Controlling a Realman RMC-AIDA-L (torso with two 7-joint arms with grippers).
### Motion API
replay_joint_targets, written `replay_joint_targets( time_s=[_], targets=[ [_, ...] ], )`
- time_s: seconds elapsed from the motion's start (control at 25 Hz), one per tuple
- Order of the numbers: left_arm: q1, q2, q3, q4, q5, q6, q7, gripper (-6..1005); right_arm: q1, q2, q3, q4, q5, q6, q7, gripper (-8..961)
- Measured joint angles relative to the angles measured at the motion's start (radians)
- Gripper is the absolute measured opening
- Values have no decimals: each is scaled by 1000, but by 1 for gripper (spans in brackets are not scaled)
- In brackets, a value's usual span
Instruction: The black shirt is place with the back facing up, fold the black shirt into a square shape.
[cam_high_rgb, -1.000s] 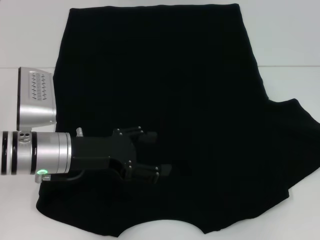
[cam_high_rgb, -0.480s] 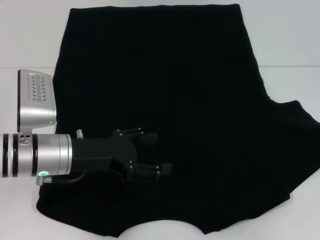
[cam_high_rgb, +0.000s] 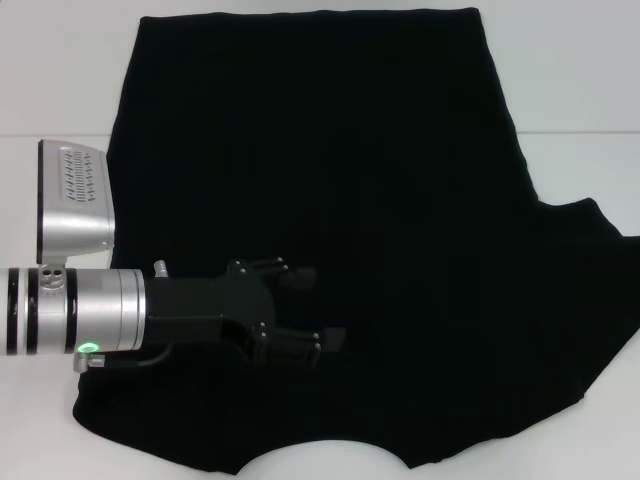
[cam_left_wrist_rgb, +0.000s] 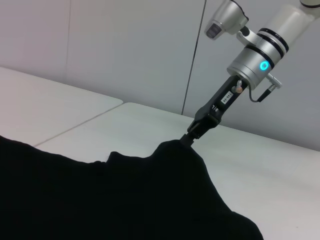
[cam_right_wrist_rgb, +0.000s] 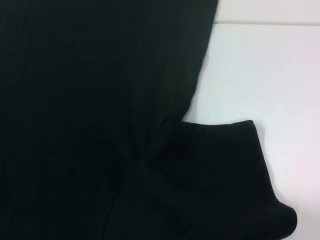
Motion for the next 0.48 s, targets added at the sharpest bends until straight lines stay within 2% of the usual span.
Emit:
replay_joint_targets(
  time_s=[0.48],
  targets=[
    [-1,0,-1,-2,4,-2,0,900,32,10,1,-2,6,2,-4,51]
  ],
)
